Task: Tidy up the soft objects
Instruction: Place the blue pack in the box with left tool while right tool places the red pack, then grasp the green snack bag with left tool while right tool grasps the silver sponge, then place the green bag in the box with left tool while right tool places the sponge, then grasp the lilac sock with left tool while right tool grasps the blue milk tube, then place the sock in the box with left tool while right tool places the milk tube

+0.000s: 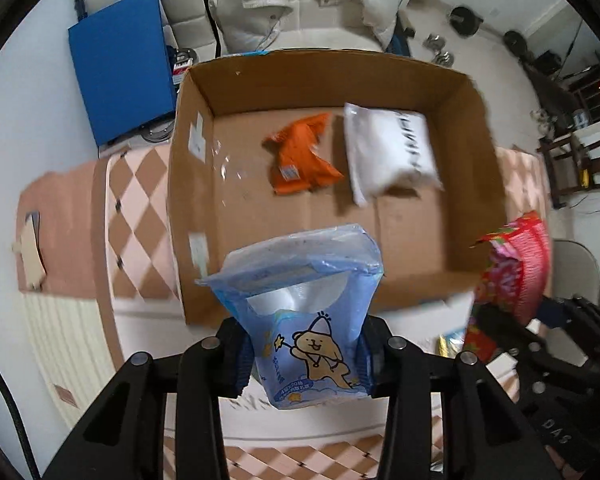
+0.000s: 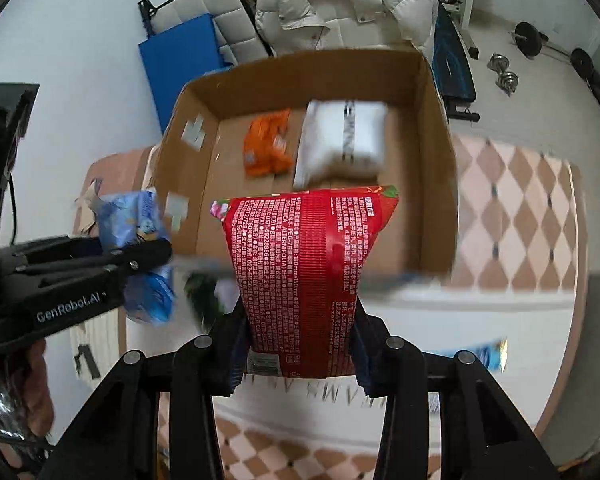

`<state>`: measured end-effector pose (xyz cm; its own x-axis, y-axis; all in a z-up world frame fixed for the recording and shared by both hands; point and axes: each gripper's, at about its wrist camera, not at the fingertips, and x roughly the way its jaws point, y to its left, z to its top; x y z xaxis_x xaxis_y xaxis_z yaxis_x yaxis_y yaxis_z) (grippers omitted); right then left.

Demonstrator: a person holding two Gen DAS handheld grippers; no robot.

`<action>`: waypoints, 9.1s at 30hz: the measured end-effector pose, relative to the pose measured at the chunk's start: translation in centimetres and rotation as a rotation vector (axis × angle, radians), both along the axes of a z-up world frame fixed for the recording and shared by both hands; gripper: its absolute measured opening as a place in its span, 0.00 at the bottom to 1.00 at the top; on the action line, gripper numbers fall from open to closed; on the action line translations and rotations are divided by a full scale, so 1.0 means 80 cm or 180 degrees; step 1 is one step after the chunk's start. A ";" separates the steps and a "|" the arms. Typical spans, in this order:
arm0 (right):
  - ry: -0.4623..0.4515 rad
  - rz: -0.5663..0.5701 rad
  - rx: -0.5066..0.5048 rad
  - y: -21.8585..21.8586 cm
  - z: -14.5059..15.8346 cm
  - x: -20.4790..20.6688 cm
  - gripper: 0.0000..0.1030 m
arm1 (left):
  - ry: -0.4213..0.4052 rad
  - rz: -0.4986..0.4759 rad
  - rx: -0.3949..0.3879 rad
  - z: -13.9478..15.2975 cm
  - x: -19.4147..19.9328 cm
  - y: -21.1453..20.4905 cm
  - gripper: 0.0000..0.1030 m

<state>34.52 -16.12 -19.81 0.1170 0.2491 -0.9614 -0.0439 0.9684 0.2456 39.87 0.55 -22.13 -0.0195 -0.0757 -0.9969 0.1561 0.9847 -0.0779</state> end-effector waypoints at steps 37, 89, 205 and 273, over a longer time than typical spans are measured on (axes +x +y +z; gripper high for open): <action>0.0319 0.0009 -0.0517 0.004 -0.073 0.086 1.00 | -0.0092 0.0343 0.0026 0.005 0.026 -0.005 0.96; 0.1573 -0.1065 -0.0641 -0.148 -0.239 -0.262 0.67 | 0.0752 0.0269 0.0350 -0.208 -0.231 0.010 0.41; 0.0711 -0.1638 -0.0035 -0.170 -0.159 -0.134 1.00 | -0.0582 -0.1620 0.1318 -0.161 -0.137 -0.094 0.94; 0.1194 0.0224 -0.0537 -0.032 -0.216 -0.188 0.16 | 0.0497 0.0039 0.0044 -0.143 -0.229 -0.057 0.31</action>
